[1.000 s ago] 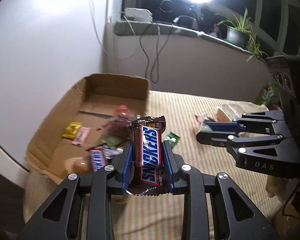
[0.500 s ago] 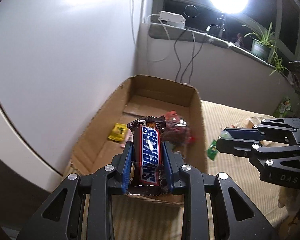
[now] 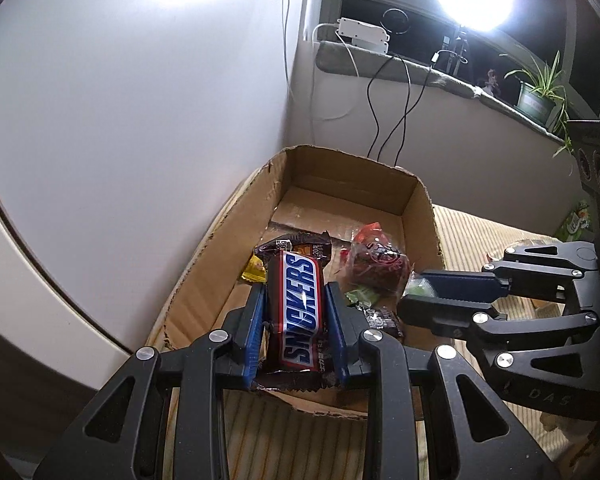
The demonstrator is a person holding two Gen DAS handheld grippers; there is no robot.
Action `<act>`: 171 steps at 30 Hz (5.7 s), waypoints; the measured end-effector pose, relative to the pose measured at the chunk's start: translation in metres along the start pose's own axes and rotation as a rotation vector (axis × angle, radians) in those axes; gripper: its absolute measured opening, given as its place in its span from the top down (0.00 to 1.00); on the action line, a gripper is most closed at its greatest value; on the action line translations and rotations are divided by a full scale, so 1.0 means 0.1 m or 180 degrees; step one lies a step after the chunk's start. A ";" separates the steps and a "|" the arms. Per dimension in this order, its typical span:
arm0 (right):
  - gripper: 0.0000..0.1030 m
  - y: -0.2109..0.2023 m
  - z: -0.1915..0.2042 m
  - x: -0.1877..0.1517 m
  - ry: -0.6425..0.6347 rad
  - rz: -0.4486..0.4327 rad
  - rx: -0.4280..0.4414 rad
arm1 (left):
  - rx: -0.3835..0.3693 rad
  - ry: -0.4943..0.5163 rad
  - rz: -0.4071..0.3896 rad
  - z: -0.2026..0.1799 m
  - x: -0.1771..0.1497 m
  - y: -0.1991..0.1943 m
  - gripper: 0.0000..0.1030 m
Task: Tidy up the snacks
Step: 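Open both grippers to drop the Snickers bar and clear candy into the box, then move left gripper to the green wrapped candy while right approaches the red-tagged candy bag, then close left gripper on the green candy while right gripper closes on the red-tagged bag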
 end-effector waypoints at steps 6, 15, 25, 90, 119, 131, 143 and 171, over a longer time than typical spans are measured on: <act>0.74 0.00 -0.02 0.00 -0.0008 -0.0012 -0.0043 | 0.0018 0.0004 0.0004 -0.01 0.00 0.02 0.72; 0.41 -0.15 -0.09 0.00 0.0006 -0.0122 -0.0131 | 0.0064 -0.0003 -0.0049 0.00 0.04 -0.04 0.62; 0.41 -0.43 -0.27 -0.19 0.0114 -0.0182 -0.0245 | -0.0062 0.0029 -0.0109 -0.20 0.04 -0.18 0.62; 0.28 -0.33 -1.90 -0.99 0.1152 0.0834 0.0169 | -0.0823 0.0709 0.0727 -1.94 -0.31 0.75 0.53; 0.53 -0.42 -1.84 -1.23 0.0677 0.0801 -0.0443 | -0.0494 0.0472 0.0678 -1.83 -0.55 0.62 0.44; 0.55 -0.48 -1.79 -1.28 0.0697 0.0724 -0.0462 | -0.0369 0.0658 0.0629 -1.99 -0.43 0.85 0.64; 0.60 -0.50 -1.73 -1.28 0.0648 0.0668 -0.0585 | -0.0432 0.0583 0.0571 -1.98 -0.40 0.76 0.79; 0.65 -0.56 -1.66 -1.34 0.0634 0.0591 -0.0569 | -0.0407 0.0545 0.0515 -1.95 -0.35 0.83 0.94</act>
Point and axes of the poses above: each gripper's, at about its wrist camera, not at the fingertips, and y roughly the way its jaws point, z to its left, x to its top, the point moved 7 cm from there along y, roughly the way its jaws point, and after that the axes turned 4 degrees about x, right-handed, at the moved point
